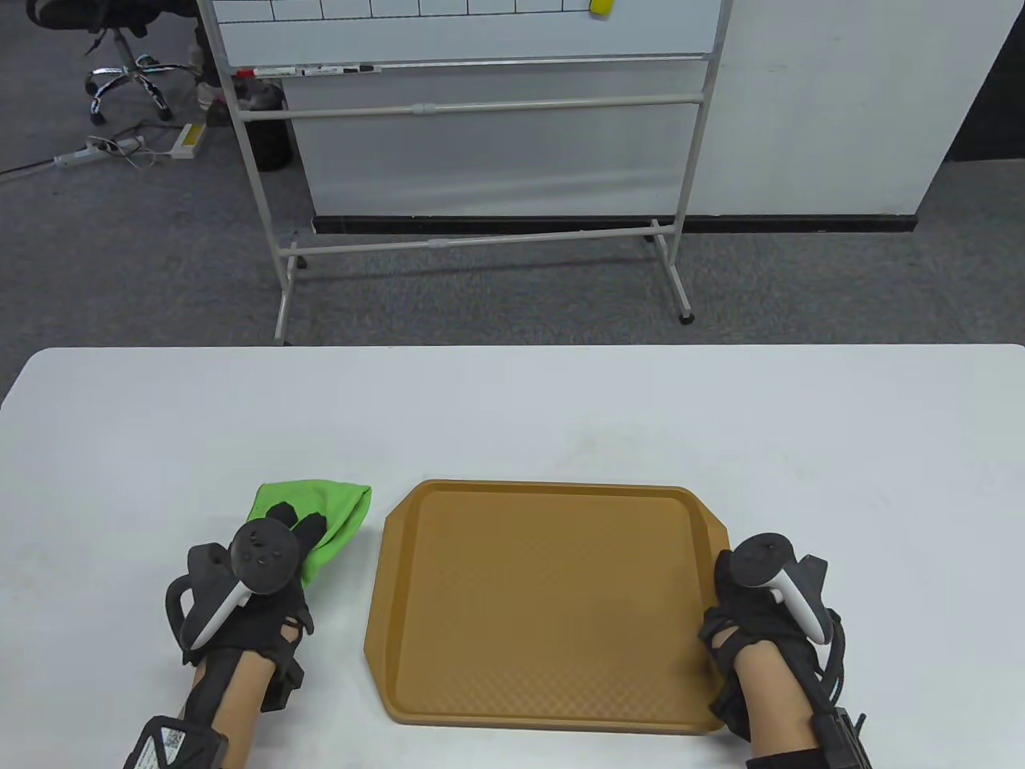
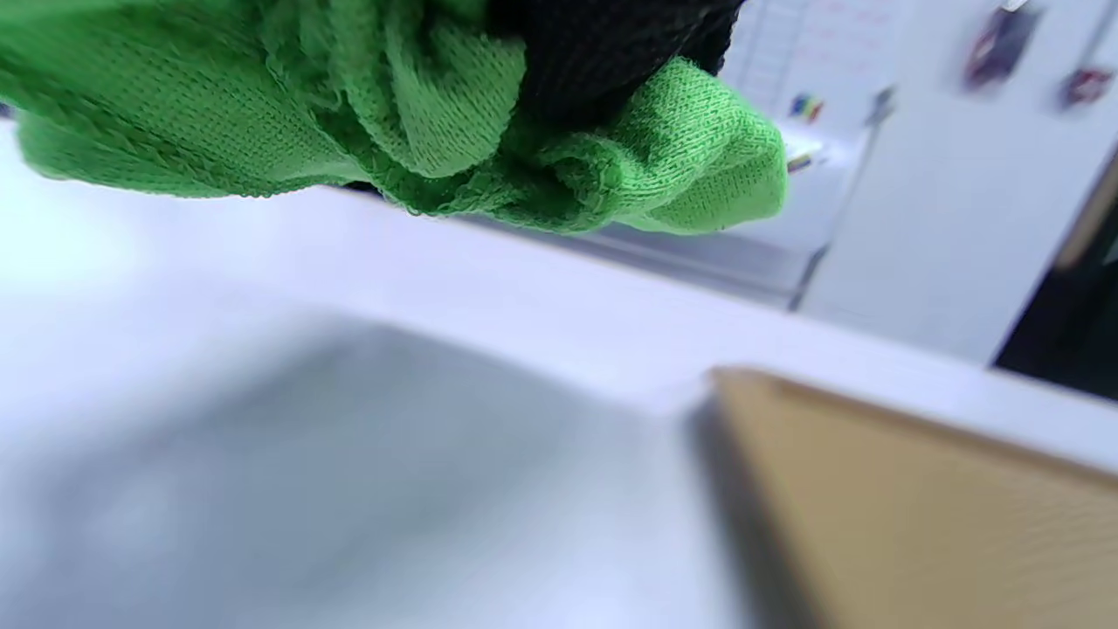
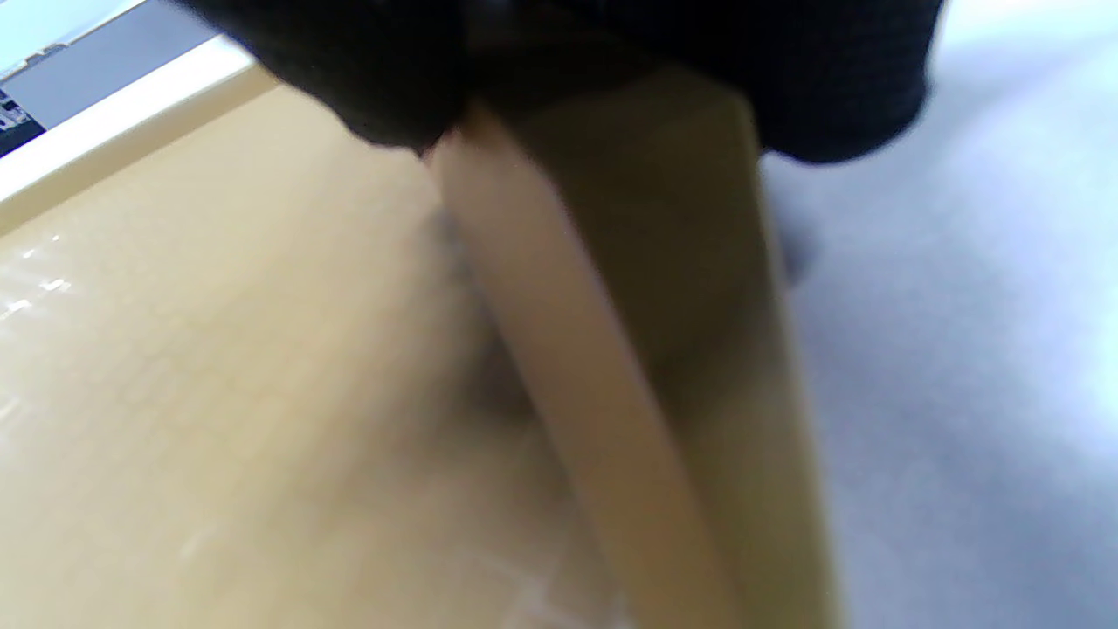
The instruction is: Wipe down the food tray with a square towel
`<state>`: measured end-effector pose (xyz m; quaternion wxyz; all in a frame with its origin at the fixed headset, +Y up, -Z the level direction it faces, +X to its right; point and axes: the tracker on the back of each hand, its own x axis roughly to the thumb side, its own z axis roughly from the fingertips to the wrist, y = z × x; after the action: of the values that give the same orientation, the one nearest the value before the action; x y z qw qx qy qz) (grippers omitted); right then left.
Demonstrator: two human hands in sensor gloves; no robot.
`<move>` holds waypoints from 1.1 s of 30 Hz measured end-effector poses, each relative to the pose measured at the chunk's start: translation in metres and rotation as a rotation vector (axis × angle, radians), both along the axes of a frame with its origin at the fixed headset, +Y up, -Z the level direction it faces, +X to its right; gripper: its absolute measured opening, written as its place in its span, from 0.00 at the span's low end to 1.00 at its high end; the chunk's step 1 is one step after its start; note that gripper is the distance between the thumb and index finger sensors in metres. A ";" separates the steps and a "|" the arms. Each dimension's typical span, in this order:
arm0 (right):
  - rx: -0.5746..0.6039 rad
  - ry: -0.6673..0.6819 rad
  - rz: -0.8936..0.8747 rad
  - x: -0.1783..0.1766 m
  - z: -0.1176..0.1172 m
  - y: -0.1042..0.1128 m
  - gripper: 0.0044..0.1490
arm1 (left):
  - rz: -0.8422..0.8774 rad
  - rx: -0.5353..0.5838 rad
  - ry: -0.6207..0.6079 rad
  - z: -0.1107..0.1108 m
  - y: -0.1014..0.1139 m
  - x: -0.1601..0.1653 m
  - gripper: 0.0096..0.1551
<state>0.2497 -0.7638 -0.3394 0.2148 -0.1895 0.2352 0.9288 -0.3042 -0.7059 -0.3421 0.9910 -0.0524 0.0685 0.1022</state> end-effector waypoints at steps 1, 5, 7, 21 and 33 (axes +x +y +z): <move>0.001 0.000 -0.001 0.000 0.000 0.000 0.49 | -0.015 -0.039 0.018 -0.005 -0.012 -0.004 0.33; 0.003 0.000 0.001 0.000 0.000 0.000 0.49 | -0.050 -0.231 0.048 -0.015 -0.057 -0.019 0.33; 0.003 -0.002 0.000 0.000 0.000 0.000 0.49 | 0.012 -0.383 0.014 -0.014 -0.074 -0.026 0.38; 0.001 0.000 -0.030 0.005 0.001 0.000 0.49 | 0.673 -0.149 0.094 0.000 -0.060 -0.074 0.34; 0.292 0.151 -0.039 -0.022 0.014 0.041 0.47 | 0.707 0.387 -0.212 0.032 0.029 -0.040 0.35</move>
<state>0.2275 -0.7228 -0.3255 0.2395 -0.0816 0.1169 0.9604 -0.3438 -0.6766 -0.3103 0.8880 0.1043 -0.0767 0.4413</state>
